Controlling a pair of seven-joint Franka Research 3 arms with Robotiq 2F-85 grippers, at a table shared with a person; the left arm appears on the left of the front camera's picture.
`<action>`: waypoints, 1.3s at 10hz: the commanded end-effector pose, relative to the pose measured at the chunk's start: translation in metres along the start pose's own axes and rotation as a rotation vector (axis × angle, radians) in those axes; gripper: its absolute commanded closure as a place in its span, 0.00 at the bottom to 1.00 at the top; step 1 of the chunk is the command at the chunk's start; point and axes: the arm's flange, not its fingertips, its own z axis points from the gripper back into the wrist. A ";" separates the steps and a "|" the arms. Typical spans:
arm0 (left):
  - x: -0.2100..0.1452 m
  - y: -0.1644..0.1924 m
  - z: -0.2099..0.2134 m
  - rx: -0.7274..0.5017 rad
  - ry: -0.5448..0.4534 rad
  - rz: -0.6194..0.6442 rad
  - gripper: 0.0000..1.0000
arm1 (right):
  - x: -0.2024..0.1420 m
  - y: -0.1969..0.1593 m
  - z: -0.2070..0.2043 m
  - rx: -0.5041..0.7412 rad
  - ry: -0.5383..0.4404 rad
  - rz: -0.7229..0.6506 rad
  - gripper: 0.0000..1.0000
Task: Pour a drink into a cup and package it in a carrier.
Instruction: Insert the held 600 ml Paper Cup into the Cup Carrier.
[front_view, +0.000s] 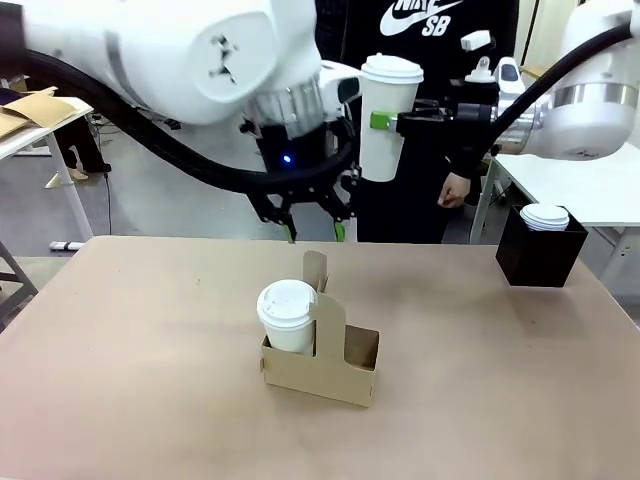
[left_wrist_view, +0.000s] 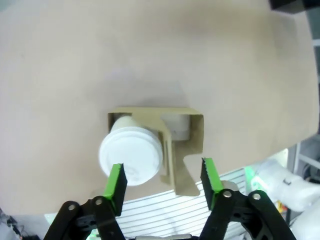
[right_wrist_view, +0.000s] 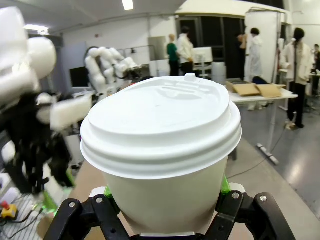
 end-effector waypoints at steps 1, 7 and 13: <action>-0.017 0.041 0.020 -0.063 0.015 -0.165 0.00 | -0.017 0.010 0.014 0.097 0.022 -0.020 0.19; -0.038 0.139 0.007 -0.187 -0.169 -0.476 0.00 | -0.101 0.071 0.007 0.329 0.090 -0.021 0.19; -0.036 0.145 0.007 -0.143 -0.154 -0.491 0.00 | -0.112 0.072 0.004 0.328 0.081 -0.035 0.19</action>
